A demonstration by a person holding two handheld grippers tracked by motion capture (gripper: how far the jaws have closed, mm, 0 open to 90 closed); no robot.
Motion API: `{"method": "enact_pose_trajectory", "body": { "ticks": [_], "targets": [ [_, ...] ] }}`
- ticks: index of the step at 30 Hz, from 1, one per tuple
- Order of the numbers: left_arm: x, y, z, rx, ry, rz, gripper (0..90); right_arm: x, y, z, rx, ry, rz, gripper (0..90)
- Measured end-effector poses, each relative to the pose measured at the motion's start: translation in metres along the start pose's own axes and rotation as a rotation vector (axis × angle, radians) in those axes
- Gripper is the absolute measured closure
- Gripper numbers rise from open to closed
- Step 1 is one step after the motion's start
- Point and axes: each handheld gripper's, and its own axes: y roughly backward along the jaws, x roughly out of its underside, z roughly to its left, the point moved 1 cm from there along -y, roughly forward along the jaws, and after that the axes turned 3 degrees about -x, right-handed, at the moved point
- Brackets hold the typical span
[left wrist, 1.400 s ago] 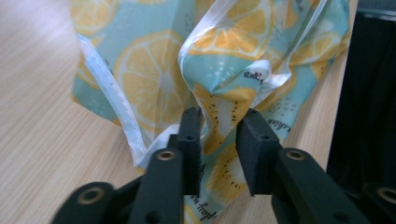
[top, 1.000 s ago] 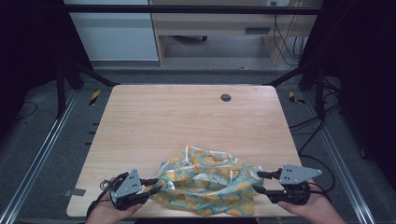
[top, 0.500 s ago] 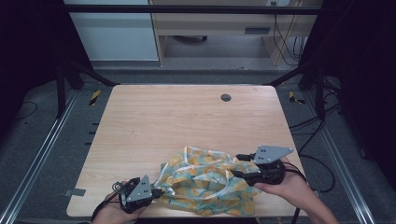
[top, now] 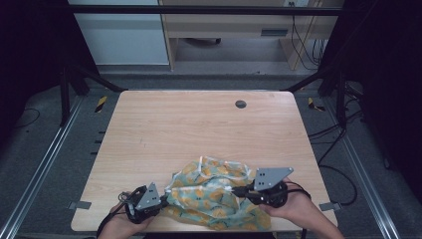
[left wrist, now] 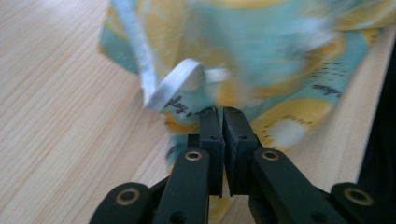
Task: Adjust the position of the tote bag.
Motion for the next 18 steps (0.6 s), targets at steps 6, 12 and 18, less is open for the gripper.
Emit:
{"method": "enact_pose_trajectory", "body": {
  "ticks": [6, 12, 18],
  "targets": [
    [0.002, 0.007, 0.01, -0.066, 0.075, -0.037, 77.0, 0.021, -0.012, 0.019, -0.038, 0.02, 0.096, 89.2],
    [-0.01, 0.023, 0.017, -0.117, 0.117, -0.128, 75.7, 0.031, -0.02, 0.02, -0.026, -0.003, 0.122, 83.9],
    [-0.016, 0.031, 0.022, -0.12, 0.125, -0.141, 75.0, 0.024, -0.009, 0.023, -0.011, -0.01, 0.1, 69.0]
  ]
}}
